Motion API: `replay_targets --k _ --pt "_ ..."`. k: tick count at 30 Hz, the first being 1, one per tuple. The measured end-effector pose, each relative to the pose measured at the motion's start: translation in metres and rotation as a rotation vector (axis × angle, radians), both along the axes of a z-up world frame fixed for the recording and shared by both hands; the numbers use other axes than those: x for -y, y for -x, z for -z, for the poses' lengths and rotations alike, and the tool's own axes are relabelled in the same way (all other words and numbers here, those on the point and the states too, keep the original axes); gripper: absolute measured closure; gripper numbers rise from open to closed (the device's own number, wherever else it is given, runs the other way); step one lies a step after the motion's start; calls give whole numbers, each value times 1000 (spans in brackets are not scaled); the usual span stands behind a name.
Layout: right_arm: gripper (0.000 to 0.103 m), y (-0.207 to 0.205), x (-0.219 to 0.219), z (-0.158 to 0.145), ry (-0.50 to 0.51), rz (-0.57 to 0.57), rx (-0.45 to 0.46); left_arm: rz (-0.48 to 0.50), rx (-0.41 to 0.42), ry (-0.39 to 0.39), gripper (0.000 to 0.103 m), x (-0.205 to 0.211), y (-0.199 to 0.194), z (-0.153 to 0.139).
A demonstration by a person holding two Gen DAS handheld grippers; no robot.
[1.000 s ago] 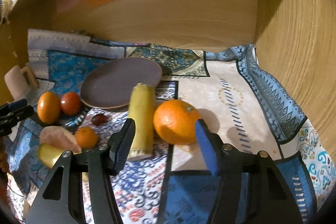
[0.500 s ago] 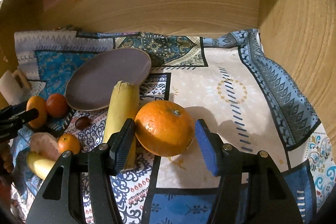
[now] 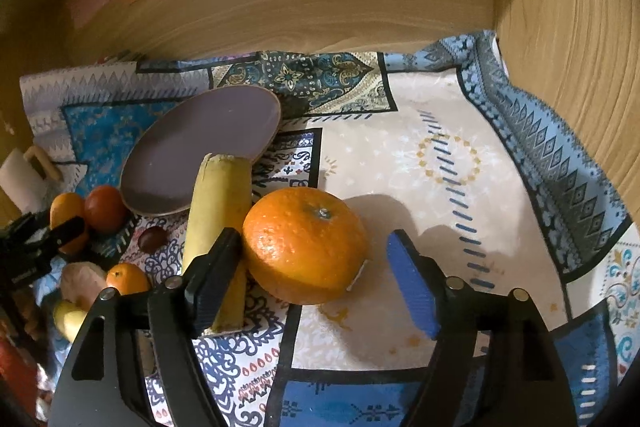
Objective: Organize fruits
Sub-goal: 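Move left gripper to the stickered orange while right gripper approaches the other orange, then close left gripper on the stickered orange while right gripper grasps the other orange, then carry both oranges over the dark plate and lower them onto it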
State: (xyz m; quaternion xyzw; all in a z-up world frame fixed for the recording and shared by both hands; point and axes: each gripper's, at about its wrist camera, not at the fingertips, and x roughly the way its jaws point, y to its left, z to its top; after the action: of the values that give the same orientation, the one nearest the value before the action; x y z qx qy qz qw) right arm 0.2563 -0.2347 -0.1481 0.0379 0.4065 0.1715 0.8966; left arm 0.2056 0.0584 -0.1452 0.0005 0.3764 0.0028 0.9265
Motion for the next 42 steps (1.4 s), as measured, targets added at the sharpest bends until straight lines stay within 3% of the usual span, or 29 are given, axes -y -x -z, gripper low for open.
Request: replay_targets --k 5,6,10,14,20,35,42 --pt "32 -4 -12 6 30 -53 -44 12 0 45 34 0 6 -4" --pt "39 -2 -17 7 41 -70 -39 15 3 52 34 1 8 -5" --pt "40 3 -29 6 125 -69 11 13 29 39 34 5 17 -11" --pt "40 5 -21 3 113 -50 26 10 40 47 34 1 21 -18" --pt "40 8 -18 -19 105 -24 94 2 82 32 34 -3 21 -36" --pt "40 12 -52 -81 79 -110 278 21 215 32 34 5 6 -95" --pt "40 4 -72 -95 75 -153 323 31 230 34 34 7 -9 -106"
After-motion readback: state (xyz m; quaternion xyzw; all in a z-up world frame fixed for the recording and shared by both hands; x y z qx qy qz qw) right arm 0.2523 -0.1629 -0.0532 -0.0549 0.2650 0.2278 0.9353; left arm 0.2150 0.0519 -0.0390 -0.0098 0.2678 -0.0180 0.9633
